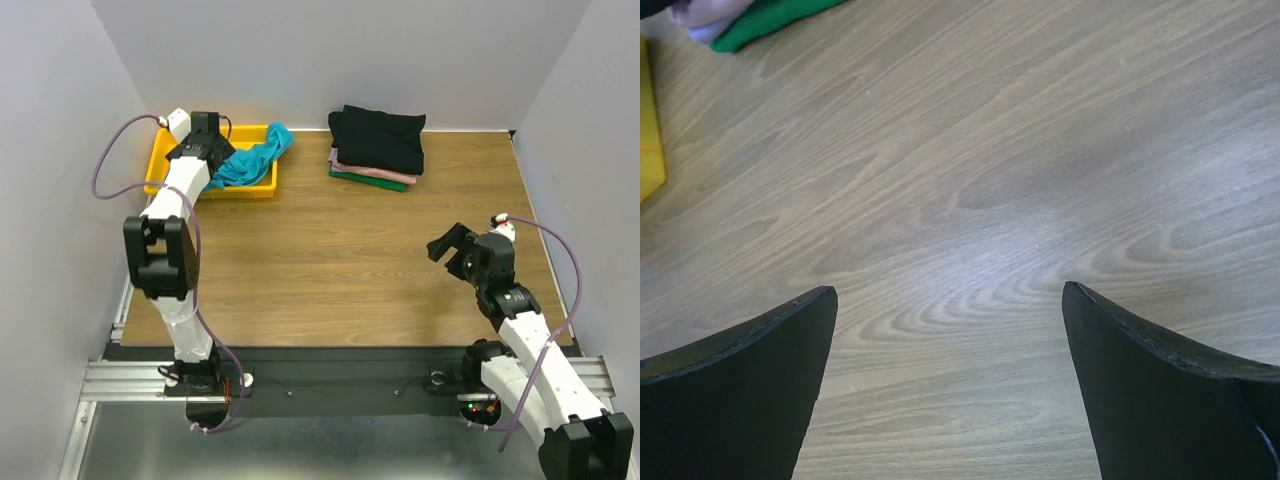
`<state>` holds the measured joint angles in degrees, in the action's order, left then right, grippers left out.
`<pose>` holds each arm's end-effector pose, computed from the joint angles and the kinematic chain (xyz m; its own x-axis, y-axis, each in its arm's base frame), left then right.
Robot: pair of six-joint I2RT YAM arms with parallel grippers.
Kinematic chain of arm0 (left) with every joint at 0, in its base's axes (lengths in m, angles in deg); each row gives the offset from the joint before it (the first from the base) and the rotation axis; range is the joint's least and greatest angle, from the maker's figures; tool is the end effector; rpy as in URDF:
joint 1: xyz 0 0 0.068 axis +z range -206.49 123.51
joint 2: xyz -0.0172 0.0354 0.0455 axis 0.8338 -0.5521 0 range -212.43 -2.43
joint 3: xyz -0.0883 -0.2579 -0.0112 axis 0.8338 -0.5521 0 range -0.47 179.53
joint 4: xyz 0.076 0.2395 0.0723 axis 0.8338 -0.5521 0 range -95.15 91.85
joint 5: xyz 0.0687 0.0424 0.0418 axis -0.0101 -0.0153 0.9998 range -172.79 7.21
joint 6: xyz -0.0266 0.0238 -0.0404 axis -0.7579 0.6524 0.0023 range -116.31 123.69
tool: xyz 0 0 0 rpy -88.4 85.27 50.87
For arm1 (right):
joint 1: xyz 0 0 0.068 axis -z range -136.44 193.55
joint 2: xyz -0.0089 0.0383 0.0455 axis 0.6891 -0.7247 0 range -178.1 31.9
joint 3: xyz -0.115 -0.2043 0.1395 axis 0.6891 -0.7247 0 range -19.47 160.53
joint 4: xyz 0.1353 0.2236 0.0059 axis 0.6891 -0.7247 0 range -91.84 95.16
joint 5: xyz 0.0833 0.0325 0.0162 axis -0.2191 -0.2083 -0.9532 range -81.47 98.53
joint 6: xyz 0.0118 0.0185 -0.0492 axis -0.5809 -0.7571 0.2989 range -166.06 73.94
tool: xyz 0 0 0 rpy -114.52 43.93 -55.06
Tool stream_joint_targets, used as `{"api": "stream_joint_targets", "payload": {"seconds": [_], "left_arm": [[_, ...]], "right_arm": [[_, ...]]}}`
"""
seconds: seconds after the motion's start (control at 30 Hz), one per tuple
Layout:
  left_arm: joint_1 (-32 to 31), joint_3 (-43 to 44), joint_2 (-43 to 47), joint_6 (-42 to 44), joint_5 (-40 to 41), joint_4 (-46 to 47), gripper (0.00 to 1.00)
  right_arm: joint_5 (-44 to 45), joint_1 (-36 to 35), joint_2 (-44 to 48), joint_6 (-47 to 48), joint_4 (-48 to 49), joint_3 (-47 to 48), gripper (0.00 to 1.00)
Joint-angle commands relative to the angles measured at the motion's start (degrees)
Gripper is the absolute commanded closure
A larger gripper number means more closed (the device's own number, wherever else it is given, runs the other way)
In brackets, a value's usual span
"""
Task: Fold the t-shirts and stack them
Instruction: Grab the tshirt from the pile
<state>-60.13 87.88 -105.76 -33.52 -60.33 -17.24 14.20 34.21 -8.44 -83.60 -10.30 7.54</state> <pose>0.4216 -0.0130 0.3051 -0.2898 -0.5415 -0.7892 -0.5428 0.7721 -0.3305 0.1651 0.0237 0.2336 -0.4233 0.5449 -0.7239 0.2292 0.8374 0.4963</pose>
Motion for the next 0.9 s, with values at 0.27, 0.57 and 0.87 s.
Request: {"api": "stream_joint_targets", "payload": {"seconds": [0.27, 0.57, 0.87], "left_arm": [[1.6, 24.7, -21.7, 6.3, -1.9, -12.8, 0.02], [1.6, 30.1, -28.6, 8.3, -7.2, -13.3, 0.5], [1.6, 25.1, -17.5, 9.7, -10.0, -8.1, 1.0]], "right_arm": [[4.1, -0.1, -2.1, 0.4, 0.9, 2.0, 0.0], [4.9, -0.1, -1.8, 0.7, 0.8, 1.7, 0.0], [4.7, -0.1, 1.0, 1.2, 0.8, 1.2, 0.0]]}}
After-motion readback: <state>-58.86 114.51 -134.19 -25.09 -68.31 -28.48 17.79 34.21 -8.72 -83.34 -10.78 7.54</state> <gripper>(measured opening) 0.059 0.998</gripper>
